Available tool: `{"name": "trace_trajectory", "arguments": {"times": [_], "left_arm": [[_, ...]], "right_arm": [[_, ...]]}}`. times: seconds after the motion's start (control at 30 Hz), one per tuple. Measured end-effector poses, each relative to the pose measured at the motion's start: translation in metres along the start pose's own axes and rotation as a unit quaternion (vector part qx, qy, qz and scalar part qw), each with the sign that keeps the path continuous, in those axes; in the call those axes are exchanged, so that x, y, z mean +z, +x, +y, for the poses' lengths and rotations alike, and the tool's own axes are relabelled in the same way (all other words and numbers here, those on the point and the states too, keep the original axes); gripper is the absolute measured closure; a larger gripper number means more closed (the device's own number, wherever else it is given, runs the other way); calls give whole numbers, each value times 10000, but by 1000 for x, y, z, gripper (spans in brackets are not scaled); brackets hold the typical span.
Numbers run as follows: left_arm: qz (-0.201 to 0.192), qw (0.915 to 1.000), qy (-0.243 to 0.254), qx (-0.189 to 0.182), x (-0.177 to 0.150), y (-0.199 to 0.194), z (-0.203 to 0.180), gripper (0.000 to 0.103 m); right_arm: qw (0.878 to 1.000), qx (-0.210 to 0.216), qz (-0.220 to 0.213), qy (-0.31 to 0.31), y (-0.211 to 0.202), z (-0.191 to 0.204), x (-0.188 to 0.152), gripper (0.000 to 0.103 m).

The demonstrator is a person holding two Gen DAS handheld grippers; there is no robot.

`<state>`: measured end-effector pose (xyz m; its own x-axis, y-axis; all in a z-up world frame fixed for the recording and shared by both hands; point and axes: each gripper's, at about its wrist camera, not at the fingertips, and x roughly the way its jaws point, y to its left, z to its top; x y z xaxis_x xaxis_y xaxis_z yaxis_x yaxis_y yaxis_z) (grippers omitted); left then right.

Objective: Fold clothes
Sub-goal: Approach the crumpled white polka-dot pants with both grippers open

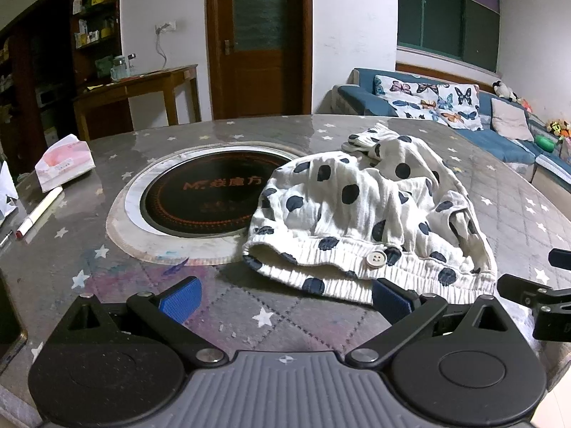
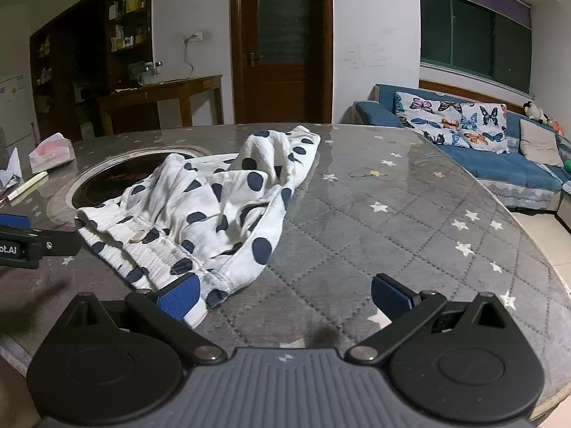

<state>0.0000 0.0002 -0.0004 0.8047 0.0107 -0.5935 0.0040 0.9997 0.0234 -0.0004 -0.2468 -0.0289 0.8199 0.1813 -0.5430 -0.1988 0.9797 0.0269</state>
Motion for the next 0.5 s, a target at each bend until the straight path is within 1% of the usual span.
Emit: {"name": "trace_trajectory", "arguments": {"times": [0.17,0.4,0.5], "left_arm": [[15,10000,-16,-28,-3,2,1,0],[34,10000,-39,-63,-7,6,4,0],[111,9999,-25,-51,-3,9,2,0]], "right_arm": [[10000,22,14,46,1,-2,0,0],[10000,-18,21,48,-1,16,-5,0],[10000,-26,34,67,-1,21,-6,0]]}}
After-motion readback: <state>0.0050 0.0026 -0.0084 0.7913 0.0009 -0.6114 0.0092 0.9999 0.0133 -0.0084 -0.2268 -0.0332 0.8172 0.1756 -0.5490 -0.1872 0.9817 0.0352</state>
